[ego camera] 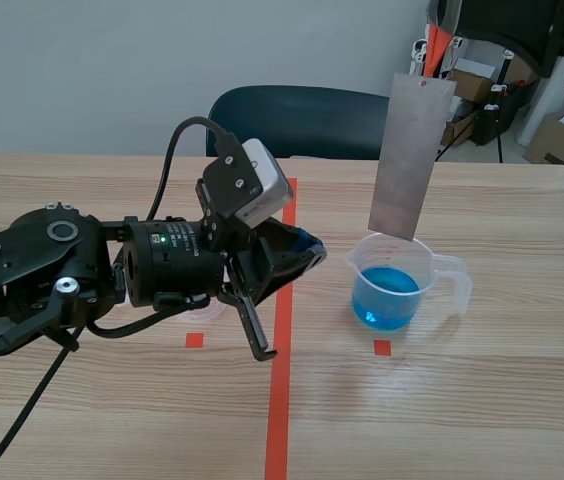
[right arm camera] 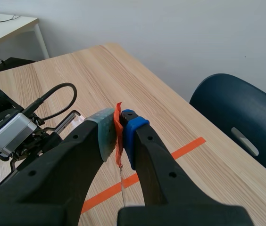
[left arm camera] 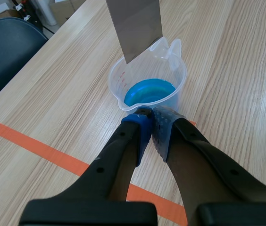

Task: Do the redox reaction experiment. lower the plate into the blue solution

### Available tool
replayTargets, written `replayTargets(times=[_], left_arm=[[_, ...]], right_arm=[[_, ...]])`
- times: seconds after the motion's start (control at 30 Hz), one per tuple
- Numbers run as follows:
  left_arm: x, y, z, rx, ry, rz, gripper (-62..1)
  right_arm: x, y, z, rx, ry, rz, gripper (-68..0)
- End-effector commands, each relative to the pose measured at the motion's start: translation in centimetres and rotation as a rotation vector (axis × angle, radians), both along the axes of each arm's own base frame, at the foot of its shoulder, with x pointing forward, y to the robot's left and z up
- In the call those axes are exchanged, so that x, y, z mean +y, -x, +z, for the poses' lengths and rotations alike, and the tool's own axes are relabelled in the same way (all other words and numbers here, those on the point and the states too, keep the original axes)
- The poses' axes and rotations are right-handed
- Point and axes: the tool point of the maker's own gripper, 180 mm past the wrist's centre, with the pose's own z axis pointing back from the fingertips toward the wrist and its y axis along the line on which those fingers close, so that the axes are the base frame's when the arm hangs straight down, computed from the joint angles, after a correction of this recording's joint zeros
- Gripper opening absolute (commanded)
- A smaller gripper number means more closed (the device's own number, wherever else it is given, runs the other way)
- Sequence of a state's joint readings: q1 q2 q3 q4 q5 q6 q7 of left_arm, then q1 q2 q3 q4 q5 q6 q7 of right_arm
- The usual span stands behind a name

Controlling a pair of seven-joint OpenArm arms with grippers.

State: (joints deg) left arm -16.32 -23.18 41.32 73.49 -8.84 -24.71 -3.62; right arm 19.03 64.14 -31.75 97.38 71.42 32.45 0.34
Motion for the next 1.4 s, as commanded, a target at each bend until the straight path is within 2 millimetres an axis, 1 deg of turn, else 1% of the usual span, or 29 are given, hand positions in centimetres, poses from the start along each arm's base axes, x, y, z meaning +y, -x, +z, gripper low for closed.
replayTargets(times=[0.0,0.33,0.97,1.23,1.3,1.37], left_arm=[[-0.6,0.0,1.6,-0.027,0.043,-0.013,-58.8],[-0.6,0.5,1.1,-0.010,0.043,-0.015,-58.8],[-0.7,0.5,1.3,-0.013,0.050,-0.016,-58.8],[-0.7,0.5,1.3,-0.014,0.052,-0.017,-58.7],[-0.6,0.5,1.2,-0.013,0.047,-0.016,-56.1],[-0.3,0.4,1.0,-0.012,0.037,-0.015,-51.3]], right_arm=[[0.0,-0.1,1.2,-0.023,-0.025,0.004,-64.2],[0.0,-0.1,0.9,-0.016,-0.014,0.004,-64.2],[0.0,-0.1,0.9,-0.015,-0.014,0.003,-64.2],[0.2,0.0,0.3,0.000,-0.012,0.002,-64.2],[0.2,-0.1,0.1,0.005,-0.013,-0.003,-64.2],[0.3,0.0,-0.2,0.003,0.000,-0.002,-64.2]])
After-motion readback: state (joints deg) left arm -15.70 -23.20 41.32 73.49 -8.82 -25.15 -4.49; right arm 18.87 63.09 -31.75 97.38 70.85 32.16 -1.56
